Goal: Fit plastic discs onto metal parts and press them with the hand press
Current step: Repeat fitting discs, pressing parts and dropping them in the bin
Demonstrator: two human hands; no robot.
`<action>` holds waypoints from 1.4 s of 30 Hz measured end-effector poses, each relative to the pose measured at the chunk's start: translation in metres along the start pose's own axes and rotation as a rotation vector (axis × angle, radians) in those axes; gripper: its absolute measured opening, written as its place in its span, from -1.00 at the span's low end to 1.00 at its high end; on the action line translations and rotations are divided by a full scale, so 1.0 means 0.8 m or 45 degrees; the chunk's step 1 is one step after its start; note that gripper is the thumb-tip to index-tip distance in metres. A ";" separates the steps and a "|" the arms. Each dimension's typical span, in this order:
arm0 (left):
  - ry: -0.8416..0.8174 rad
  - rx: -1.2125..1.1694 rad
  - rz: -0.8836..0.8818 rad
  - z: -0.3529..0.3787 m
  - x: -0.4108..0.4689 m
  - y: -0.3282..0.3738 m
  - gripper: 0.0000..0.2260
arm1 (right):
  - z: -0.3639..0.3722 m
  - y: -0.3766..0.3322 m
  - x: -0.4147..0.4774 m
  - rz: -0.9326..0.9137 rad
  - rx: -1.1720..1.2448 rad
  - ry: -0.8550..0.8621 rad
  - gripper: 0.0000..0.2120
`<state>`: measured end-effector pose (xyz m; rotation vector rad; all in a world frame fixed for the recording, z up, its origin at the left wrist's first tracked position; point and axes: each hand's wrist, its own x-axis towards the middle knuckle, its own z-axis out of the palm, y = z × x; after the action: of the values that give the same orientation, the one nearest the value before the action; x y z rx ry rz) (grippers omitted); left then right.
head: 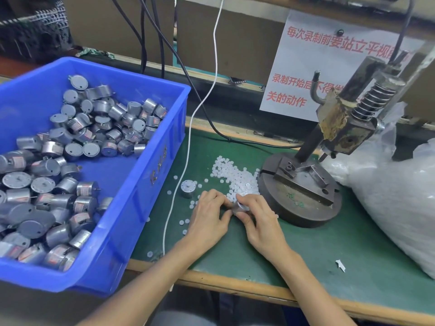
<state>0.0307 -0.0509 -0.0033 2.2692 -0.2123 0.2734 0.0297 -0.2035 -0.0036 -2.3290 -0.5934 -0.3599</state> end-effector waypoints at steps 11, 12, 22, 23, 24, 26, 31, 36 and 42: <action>-0.012 -0.020 0.063 -0.001 -0.002 -0.001 -0.75 | 0.003 -0.001 -0.001 -0.047 -0.157 -0.024 -0.70; -0.020 -0.029 0.069 -0.002 -0.003 0.000 -0.73 | 0.004 -0.001 -0.001 -0.042 -0.159 -0.032 -0.70; -0.016 -0.126 0.400 -0.003 -0.006 0.035 -0.64 | -0.026 -0.016 0.008 0.689 1.125 0.101 -0.82; -0.002 -0.149 0.400 0.000 0.000 0.044 -0.69 | -0.034 -0.015 0.009 0.809 1.226 0.078 -0.74; -0.010 -0.174 0.391 0.004 0.008 0.054 -0.73 | -0.044 -0.013 0.010 0.911 1.261 0.071 -0.69; -0.094 -0.221 0.343 0.010 0.026 0.076 -0.76 | -0.062 -0.010 0.013 1.032 1.226 0.109 -0.63; -0.235 -0.130 0.327 0.053 0.075 0.128 -0.74 | -0.108 0.011 0.010 1.061 1.131 0.436 -0.84; -0.124 0.152 0.300 0.090 0.116 0.135 -0.73 | -0.134 0.030 0.002 1.085 1.028 0.458 -0.76; -0.062 0.142 0.220 0.113 0.141 0.140 -0.72 | -0.147 0.050 -0.001 1.021 0.893 0.391 -0.82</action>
<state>0.1238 -0.1991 0.0500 2.3727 -0.4292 0.3275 0.0390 -0.3105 0.0580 -1.6040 0.3408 -0.0905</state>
